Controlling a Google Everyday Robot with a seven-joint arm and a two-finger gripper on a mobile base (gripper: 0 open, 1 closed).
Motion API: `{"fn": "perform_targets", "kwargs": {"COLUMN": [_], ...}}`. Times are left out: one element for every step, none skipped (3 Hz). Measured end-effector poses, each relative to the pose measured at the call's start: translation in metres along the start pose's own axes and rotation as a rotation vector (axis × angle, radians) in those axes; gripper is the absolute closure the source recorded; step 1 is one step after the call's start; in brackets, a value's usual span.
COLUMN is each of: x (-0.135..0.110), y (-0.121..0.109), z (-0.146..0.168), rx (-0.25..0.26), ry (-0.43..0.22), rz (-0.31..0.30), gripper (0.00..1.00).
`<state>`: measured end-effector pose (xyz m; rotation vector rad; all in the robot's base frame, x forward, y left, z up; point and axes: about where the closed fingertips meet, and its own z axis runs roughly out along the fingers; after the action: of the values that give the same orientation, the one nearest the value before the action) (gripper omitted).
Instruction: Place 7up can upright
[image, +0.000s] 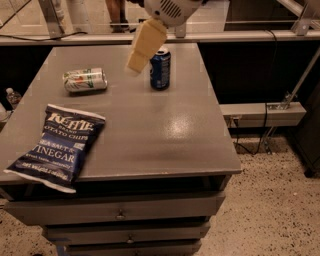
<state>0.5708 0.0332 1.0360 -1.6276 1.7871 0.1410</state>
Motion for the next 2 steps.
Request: {"fn": "perform_targets", "kwargs": {"x": [-0.002,-0.011], "y": [-0.025,-0.049], "z": [0.052,0.104], "rx": [0.028,0.031], "ry": [0.02,0.046], "rz": [0.021,0.034], "gripper": [0.0,0.0]}}
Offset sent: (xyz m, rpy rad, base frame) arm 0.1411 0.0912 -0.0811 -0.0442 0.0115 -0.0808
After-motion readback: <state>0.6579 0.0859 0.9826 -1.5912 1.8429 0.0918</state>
